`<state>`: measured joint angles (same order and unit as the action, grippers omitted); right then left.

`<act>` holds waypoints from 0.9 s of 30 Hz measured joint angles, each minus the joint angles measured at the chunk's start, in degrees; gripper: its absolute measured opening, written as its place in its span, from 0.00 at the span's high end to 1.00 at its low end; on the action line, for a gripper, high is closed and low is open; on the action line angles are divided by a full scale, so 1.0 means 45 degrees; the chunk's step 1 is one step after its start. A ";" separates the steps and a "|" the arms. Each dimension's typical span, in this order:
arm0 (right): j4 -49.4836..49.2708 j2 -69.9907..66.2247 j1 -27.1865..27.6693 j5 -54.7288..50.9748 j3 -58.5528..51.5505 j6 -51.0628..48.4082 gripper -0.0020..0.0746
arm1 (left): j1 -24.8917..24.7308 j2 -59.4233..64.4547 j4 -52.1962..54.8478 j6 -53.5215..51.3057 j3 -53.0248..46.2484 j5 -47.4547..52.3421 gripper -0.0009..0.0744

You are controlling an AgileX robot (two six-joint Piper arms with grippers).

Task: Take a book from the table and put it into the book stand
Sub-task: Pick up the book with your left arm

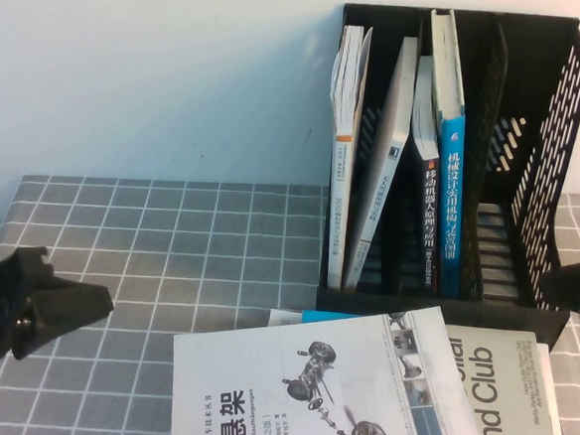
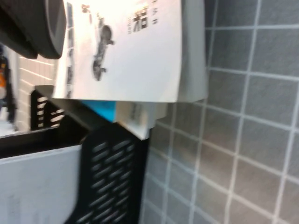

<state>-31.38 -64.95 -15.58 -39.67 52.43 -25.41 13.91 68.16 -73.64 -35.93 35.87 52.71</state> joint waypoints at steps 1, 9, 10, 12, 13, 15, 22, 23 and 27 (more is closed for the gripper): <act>0.0026 0.0257 0.0000 -0.0145 0.0020 -0.0071 0.98 | 0.0151 0.0028 -0.0161 -0.0198 -0.0027 0.0226 0.99; 0.0232 0.1618 0.0000 -0.1340 0.0020 -0.0741 0.98 | 0.0343 0.1642 -0.0920 -0.1740 -0.0799 0.2612 0.99; 0.0261 0.1691 0.0000 -0.1408 0.0020 -0.0770 0.98 | 0.0343 0.1859 -0.1144 -0.1989 -0.0936 0.2772 0.99; 0.0305 0.1805 0.0000 -0.1580 0.0020 -0.0771 0.98 | 0.0343 0.2359 -0.1746 -0.2638 -0.1160 0.2936 0.99; 0.0320 0.1835 0.0000 -0.1650 0.0020 -0.0791 0.98 | 0.0343 0.2594 -0.2001 -0.2895 -0.1225 0.2961 0.99; 0.0368 0.1885 0.0000 -0.1827 0.0020 -0.0854 0.98 | 0.0343 0.2977 -0.2300 -0.3451 -0.1339 0.2961 0.99; 0.0594 0.1903 0.0000 -0.2130 0.0020 -0.0902 0.98 | 0.0343 0.3338 -0.2328 -0.4056 -0.1374 0.2985 0.99; 0.0655 0.1903 0.0000 -0.2130 0.0020 -0.0911 0.98 | 0.0343 0.3338 -0.2328 -0.4083 -0.1374 0.2985 0.99; 0.0755 0.1903 0.0000 -0.2130 0.0020 -0.0933 0.98 | 0.0343 0.3428 -0.2328 -0.4280 -0.1374 0.2985 0.99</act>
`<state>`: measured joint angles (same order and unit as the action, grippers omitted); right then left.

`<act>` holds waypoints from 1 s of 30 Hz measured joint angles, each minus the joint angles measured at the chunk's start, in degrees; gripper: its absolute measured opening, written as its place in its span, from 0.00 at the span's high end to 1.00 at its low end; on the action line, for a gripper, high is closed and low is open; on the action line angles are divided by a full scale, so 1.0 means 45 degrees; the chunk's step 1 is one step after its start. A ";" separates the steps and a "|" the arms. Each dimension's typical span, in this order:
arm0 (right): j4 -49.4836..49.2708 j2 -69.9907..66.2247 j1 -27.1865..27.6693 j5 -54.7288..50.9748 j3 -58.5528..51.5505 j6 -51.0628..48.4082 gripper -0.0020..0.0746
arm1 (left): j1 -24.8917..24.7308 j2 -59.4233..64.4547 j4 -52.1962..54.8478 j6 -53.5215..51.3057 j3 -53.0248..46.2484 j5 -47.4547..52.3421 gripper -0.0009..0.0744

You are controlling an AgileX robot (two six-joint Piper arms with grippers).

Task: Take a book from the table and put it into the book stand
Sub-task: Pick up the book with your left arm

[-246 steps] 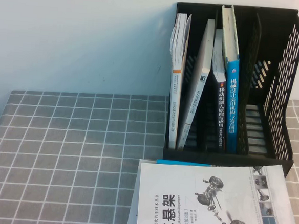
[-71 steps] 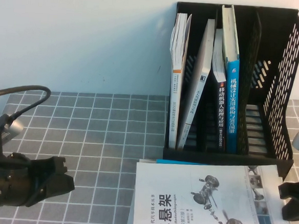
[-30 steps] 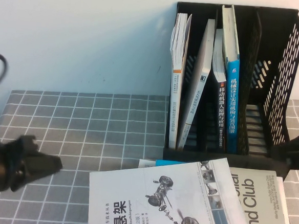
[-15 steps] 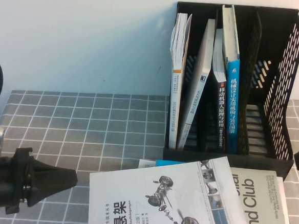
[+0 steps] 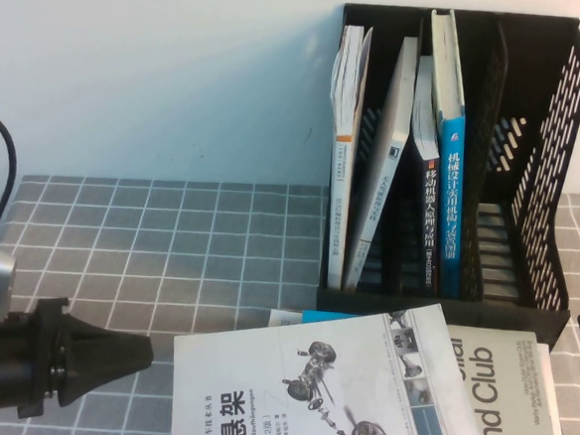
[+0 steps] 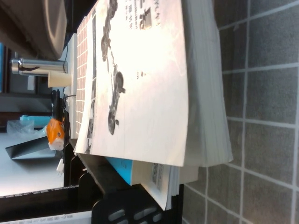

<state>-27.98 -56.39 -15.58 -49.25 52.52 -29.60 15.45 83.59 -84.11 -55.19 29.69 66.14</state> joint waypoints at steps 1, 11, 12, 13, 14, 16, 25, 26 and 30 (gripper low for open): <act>0.0008 0.0011 0.0000 0.0000 0.0000 0.0000 0.98 | 0.0000 0.0101 0.0000 -0.0073 0.0000 0.0000 0.99; 0.0030 0.0011 0.0000 -0.0029 0.0000 0.0000 0.98 | 0.0000 0.2371 -0.0564 -0.1525 -0.0472 -0.0030 0.99; 0.0030 0.0011 0.0000 -0.0058 0.0000 0.0000 0.98 | 0.0000 0.2615 -0.0654 -0.1762 -0.0526 -0.0059 0.99; 0.0030 0.0011 0.0000 -0.0058 0.0000 0.0000 0.98 | 0.0000 0.2789 -0.0702 -0.1963 -0.0557 -0.0083 0.99; 0.0030 0.0011 0.0000 -0.0082 0.0000 0.0000 0.98 | 0.0000 0.2976 -0.0776 -0.2196 -0.0611 -0.0091 0.99; 0.0030 0.0011 0.0000 -0.0106 0.0000 -0.0010 0.98 | 0.0000 0.3259 -0.0778 -0.2413 -0.0635 -0.0113 0.99; 0.0030 0.0011 0.0000 -0.0106 0.0000 -0.0032 0.98 | 0.0000 0.3484 -0.1024 -0.2587 -0.0635 -0.0138 0.70; 0.0030 0.0011 0.0000 -0.0106 0.0000 -0.0032 0.98 | 0.0000 0.3484 -0.1002 -0.2587 -0.0635 -0.0138 0.60; 0.0030 0.0011 0.0000 -0.0106 0.0000 -0.0032 0.98 | 0.0000 0.3538 -0.0800 -0.2564 -0.0635 -0.0138 0.20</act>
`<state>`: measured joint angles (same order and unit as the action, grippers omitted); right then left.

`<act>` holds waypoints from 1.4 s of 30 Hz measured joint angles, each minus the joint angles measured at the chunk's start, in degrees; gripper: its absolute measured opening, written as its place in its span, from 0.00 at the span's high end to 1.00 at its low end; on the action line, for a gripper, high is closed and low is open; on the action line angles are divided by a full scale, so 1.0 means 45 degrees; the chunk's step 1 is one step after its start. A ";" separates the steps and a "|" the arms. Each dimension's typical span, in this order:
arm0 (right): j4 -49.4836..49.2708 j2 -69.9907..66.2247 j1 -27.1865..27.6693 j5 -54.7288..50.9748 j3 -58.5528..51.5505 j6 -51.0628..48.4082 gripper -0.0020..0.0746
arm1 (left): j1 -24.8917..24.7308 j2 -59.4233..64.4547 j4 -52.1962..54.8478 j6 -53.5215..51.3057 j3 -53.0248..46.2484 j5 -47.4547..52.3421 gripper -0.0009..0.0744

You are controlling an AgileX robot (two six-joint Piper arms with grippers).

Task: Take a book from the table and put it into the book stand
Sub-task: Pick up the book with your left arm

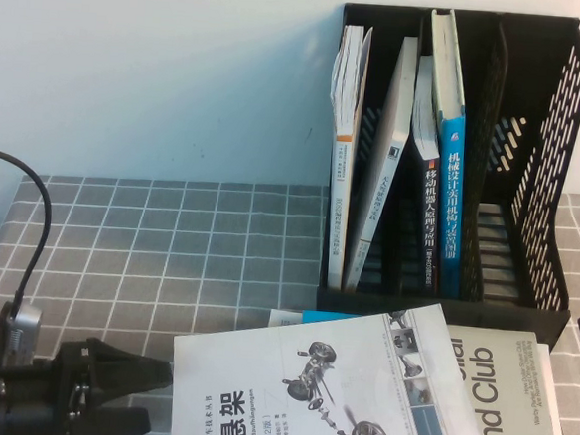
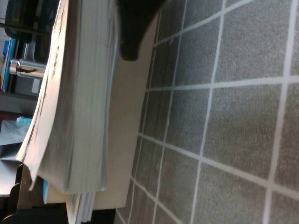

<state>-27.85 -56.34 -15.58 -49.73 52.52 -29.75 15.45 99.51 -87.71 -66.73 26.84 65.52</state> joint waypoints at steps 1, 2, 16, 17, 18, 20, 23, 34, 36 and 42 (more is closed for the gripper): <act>0.0000 0.0000 0.0000 0.0000 0.0000 0.0000 0.98 | 0.0000 0.0000 0.0022 0.0000 0.0000 0.0000 0.15; 0.0000 0.0000 0.0000 0.0000 0.0000 0.0000 0.98 | 0.0000 0.0000 0.0022 0.0000 0.0000 0.0000 0.13; 0.0000 0.0000 0.0000 0.0047 0.0000 0.0000 0.98 | -0.1569 0.0587 -0.0476 -0.0575 0.0000 -0.0703 0.10; 0.0000 0.0000 0.0000 0.0047 0.0000 0.0000 0.98 | -0.1811 0.0820 -0.0659 -0.0676 0.0026 -0.0822 0.10; 0.0000 0.0000 0.0000 0.0047 0.0000 0.0000 0.98 | -0.2088 0.1075 -0.0864 -0.0834 0.0089 -0.0866 0.10; 0.0000 0.0000 0.0000 0.0047 0.0000 0.0000 0.98 | -0.2523 0.1533 -0.1501 -0.1343 0.0163 -0.0695 0.10; 0.0000 0.0000 0.0000 0.0047 0.0000 0.0000 0.98 | -0.2839 0.2107 -0.2124 -0.2164 0.0245 -0.0275 0.16; 0.0000 0.0000 0.0000 -0.0002 0.0000 0.0000 0.98 | -0.2876 0.2273 -0.2490 -0.3242 0.0264 0.0516 0.84; 0.0000 0.0000 0.0000 -0.0002 0.0000 0.0000 0.98 | -0.2876 0.1997 -0.2490 -0.3242 0.0264 0.0451 0.84; 0.0000 0.0000 0.0000 -0.0002 0.0000 0.0000 0.98 | -0.2897 0.0054 -0.2153 -0.2637 0.0264 -0.0185 0.84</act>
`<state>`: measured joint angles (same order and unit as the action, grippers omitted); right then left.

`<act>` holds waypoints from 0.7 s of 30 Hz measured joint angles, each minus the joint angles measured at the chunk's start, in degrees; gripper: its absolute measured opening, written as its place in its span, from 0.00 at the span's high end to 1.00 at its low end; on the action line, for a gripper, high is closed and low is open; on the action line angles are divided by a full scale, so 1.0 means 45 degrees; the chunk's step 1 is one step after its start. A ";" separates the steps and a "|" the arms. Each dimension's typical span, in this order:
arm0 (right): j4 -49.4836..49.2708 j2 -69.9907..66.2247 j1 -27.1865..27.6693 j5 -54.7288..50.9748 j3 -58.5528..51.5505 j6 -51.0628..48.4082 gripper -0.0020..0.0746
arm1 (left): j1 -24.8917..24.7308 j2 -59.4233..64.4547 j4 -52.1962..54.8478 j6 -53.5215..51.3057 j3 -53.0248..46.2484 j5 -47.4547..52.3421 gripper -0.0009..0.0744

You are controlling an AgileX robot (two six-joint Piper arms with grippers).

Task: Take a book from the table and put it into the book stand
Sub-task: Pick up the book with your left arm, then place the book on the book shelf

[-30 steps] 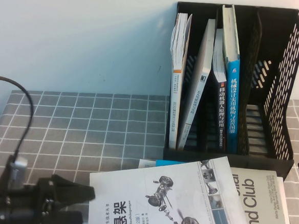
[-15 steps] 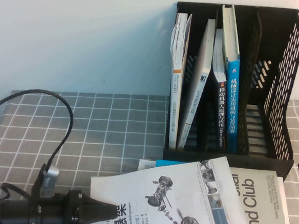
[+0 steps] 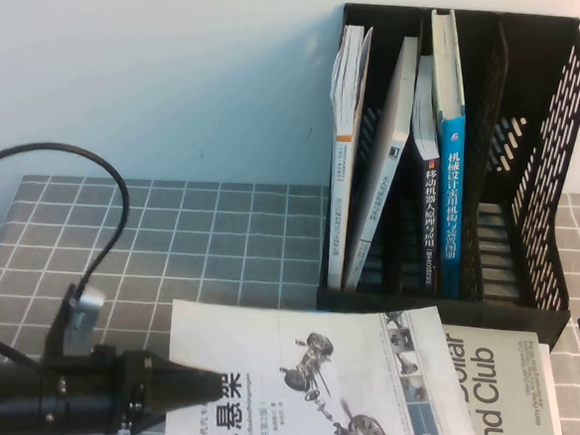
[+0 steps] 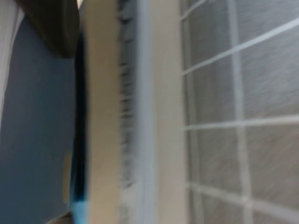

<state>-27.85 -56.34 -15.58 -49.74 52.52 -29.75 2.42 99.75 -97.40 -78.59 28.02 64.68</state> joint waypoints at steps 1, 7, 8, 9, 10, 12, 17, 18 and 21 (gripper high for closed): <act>0.0000 0.0000 0.0000 0.0000 0.0000 0.0000 0.98 | 0.0000 -0.0490 0.0109 0.0249 0.0000 -0.0115 0.84; 0.0000 0.0000 0.0000 0.0000 0.0000 0.0000 0.98 | 0.0000 -0.3694 0.0791 0.2196 0.0660 -0.0321 0.84; 0.0000 0.0000 0.0000 0.0000 0.0000 0.0000 0.98 | 0.0000 -0.4163 0.0953 0.2569 0.0878 -0.0332 0.84; 0.0000 0.0000 0.0000 0.0050 0.0000 0.0000 0.98 | 0.0000 -0.4759 0.1152 0.2954 0.1175 -0.0332 0.84; 0.0000 0.0020 0.0000 0.0114 0.0000 0.0050 0.98 | 0.0000 -0.5338 0.1307 0.3334 0.1509 -0.0332 0.84; 0.0000 0.0055 0.0000 0.0282 0.0000 0.0382 0.98 | 0.0000 -0.6302 0.1579 0.3990 0.2311 -0.0332 0.84; 0.0988 0.0668 0.0000 0.1363 0.0000 0.2250 0.98 | 0.0000 -0.8020 0.2890 0.6107 0.4964 -0.0332 0.84; 0.1424 0.0859 0.0000 0.1585 0.0000 0.2642 0.98 | 0.0000 -0.8209 0.3282 0.6559 0.5643 -0.0332 0.84; 0.2741 0.1464 0.0000 0.2088 -0.0054 0.3276 0.98 | -0.0023 -0.8430 0.4251 0.7687 0.7519 -0.0304 0.84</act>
<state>-15.51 -49.75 -15.58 -40.34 52.28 -15.00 2.31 61.82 -78.28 -44.00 61.86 63.31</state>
